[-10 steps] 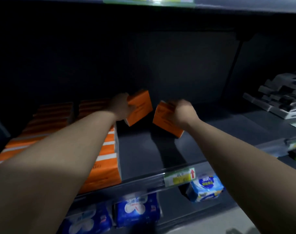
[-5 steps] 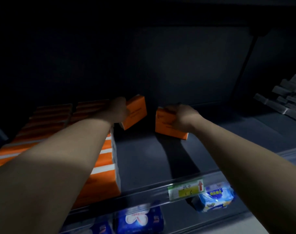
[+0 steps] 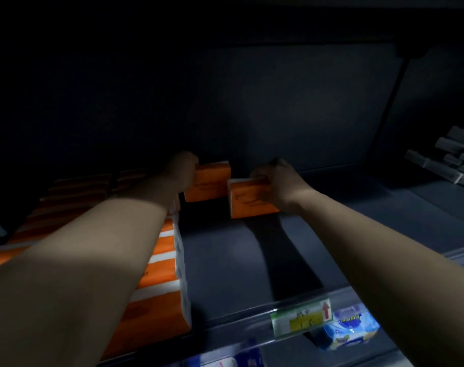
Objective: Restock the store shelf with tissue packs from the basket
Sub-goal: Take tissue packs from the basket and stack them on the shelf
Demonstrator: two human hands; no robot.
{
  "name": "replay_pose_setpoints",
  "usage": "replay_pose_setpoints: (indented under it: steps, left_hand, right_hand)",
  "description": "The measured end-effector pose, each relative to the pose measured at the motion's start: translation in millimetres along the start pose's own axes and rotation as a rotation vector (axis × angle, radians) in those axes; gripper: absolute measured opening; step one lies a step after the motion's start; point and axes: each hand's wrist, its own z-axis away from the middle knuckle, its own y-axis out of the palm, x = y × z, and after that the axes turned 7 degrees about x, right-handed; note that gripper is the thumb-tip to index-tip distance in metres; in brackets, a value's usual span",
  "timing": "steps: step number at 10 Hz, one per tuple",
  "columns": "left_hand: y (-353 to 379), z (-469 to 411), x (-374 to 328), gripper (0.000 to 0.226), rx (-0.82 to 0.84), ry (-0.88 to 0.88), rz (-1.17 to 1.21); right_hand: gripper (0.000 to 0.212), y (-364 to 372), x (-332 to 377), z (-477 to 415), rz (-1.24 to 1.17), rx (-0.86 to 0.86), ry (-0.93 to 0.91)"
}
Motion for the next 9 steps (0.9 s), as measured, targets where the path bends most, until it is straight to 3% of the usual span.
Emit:
replay_pose_setpoints:
  steps: [1, 2, 5, 6, 8, 9]
  left_hand:
    - [-10.2, 24.5, -22.4, 0.035, 0.000, 0.012, -0.030]
    - [-19.4, 48.5, -52.8, 0.036, -0.009, 0.005, 0.106]
    - [-20.3, 28.3, -4.4, 0.032, -0.146, 0.028, 0.028]
    - [-27.1, 32.8, 6.6, 0.031, -0.172, 0.039, 0.037]
    - [-31.3, 48.4, 26.5, 0.019, -0.152, -0.002, 0.014]
    - [-34.8, 59.2, 28.2, 0.024, -0.139, -0.043, 0.018]
  right_hand:
    - [0.052, 7.1, 3.5, -5.4, 0.010, -0.021, -0.003]
    - [0.057, 11.1, 8.4, -9.4, 0.005, -0.038, -0.016]
    - [0.055, 27.0, 40.2, -24.9, -0.065, -0.093, -0.069]
    - [0.043, 33.2, 48.9, -29.7, -0.104, -0.117, -0.095]
    - [0.052, 38.5, 57.2, -37.6, -0.057, -0.120, -0.071]
    - [0.054, 37.6, 58.2, -35.0, -0.055, -0.145, -0.064]
